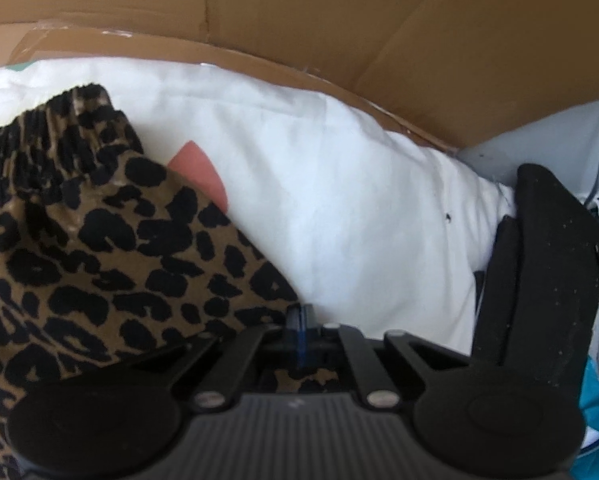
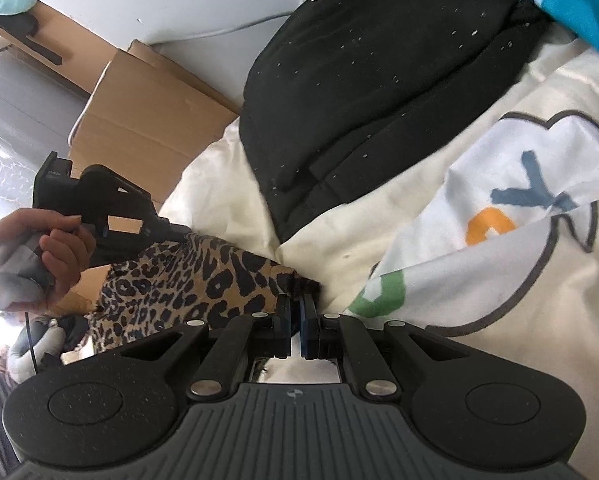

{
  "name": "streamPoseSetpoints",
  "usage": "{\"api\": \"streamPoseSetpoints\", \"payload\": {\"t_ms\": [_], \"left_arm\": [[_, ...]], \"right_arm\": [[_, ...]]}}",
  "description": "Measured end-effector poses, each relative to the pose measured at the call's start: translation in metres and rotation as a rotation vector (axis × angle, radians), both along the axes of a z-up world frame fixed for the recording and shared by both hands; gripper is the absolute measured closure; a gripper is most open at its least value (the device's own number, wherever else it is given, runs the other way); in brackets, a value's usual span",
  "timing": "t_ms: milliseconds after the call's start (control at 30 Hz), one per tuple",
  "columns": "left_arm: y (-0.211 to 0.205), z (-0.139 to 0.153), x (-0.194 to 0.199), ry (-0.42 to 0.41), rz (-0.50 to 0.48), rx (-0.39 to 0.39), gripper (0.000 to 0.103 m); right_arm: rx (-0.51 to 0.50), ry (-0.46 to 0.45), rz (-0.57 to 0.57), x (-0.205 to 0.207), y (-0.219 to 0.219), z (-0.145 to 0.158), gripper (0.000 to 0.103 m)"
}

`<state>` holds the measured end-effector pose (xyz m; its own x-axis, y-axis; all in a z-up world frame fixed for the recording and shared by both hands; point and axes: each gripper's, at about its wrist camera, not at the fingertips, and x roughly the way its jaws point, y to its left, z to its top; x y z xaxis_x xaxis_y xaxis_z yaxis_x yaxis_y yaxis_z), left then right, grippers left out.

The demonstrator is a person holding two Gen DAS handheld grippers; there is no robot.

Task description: Fold clothes

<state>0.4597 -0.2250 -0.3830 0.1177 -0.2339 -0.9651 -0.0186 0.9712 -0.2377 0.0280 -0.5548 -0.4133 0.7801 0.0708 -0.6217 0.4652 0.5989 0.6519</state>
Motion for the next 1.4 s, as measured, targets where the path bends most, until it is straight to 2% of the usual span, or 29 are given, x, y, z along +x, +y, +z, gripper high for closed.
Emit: {"api": "streamPoseSetpoints", "payload": {"t_ms": [267, 433, 533, 633, 733, 900, 1067, 1267, 1333, 1400], "left_arm": [[0.001, 0.005, 0.002, 0.003, -0.052, -0.051, 0.102], [0.002, 0.021, -0.001, -0.004, -0.107, -0.058, 0.092], [0.003, 0.032, -0.005, -0.013, -0.16, -0.008, 0.092], [0.01, 0.04, -0.009, -0.01, -0.186, 0.028, 0.092], [0.015, 0.042, -0.014, -0.001, -0.225, 0.045, 0.092], [0.016, 0.025, -0.025, 0.031, -0.292, 0.083, 0.092], [0.014, 0.004, -0.021, 0.003, -0.263, 0.058, 0.097], [0.013, 0.01, -0.016, -0.005, -0.293, 0.04, 0.099], [0.018, 0.017, -0.018, -0.004, -0.302, 0.017, 0.098], [0.026, 0.027, -0.022, -0.004, -0.316, -0.002, 0.095]], "right_arm": [[-0.019, 0.0, -0.05, -0.014, -0.008, 0.01, 0.103], [-0.061, -0.042, -0.036, -0.012, -0.003, 0.026, 0.103], [-0.068, -0.058, -0.009, -0.003, 0.004, 0.031, 0.103], [-0.032, -0.065, 0.015, 0.009, 0.014, 0.029, 0.103], [-0.042, -0.043, 0.051, 0.023, 0.025, 0.027, 0.103], [-0.094, 0.05, 0.081, 0.04, 0.029, 0.014, 0.101], [-0.139, 0.09, 0.108, 0.044, 0.024, 0.007, 0.099], [-0.19, 0.129, 0.115, 0.044, 0.022, 0.015, 0.099], [-0.216, 0.166, 0.092, 0.044, 0.02, 0.02, 0.099], [-0.225, 0.187, 0.074, 0.043, 0.017, 0.026, 0.102]]}}
